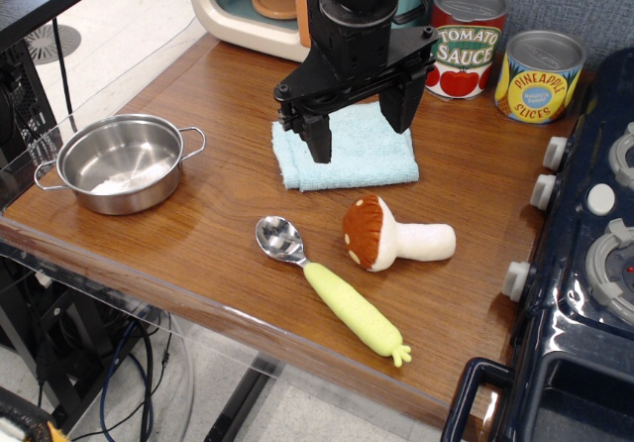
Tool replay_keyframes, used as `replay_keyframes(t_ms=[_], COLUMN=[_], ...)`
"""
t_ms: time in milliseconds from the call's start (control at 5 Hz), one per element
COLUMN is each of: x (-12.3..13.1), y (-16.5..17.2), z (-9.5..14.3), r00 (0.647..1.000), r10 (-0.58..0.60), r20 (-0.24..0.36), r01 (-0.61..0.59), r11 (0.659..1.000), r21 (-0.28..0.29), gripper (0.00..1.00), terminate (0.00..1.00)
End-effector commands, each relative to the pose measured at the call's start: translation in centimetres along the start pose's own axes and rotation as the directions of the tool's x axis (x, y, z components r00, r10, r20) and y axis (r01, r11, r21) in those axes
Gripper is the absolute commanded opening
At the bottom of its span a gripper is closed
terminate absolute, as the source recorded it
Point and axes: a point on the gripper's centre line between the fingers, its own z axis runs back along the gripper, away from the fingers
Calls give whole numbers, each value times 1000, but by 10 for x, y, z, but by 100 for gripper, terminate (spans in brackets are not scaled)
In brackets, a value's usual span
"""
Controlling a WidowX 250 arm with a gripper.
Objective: Move mushroom to front of microwave.
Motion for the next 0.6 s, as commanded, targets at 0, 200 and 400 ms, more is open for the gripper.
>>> replay_keyframes(t_ms=[0,200,400], x=[0,-23,-38], y=[0,5,16], z=[0,-5,-17], r00=[1000,993,976], r10=[0,-112,-200], r20=[0,-39,-81], r01=[0,112,202], r11=[1000,994,979], r21=[0,-7,18], gripper=[100,100,100], terminate=[0,0,0])
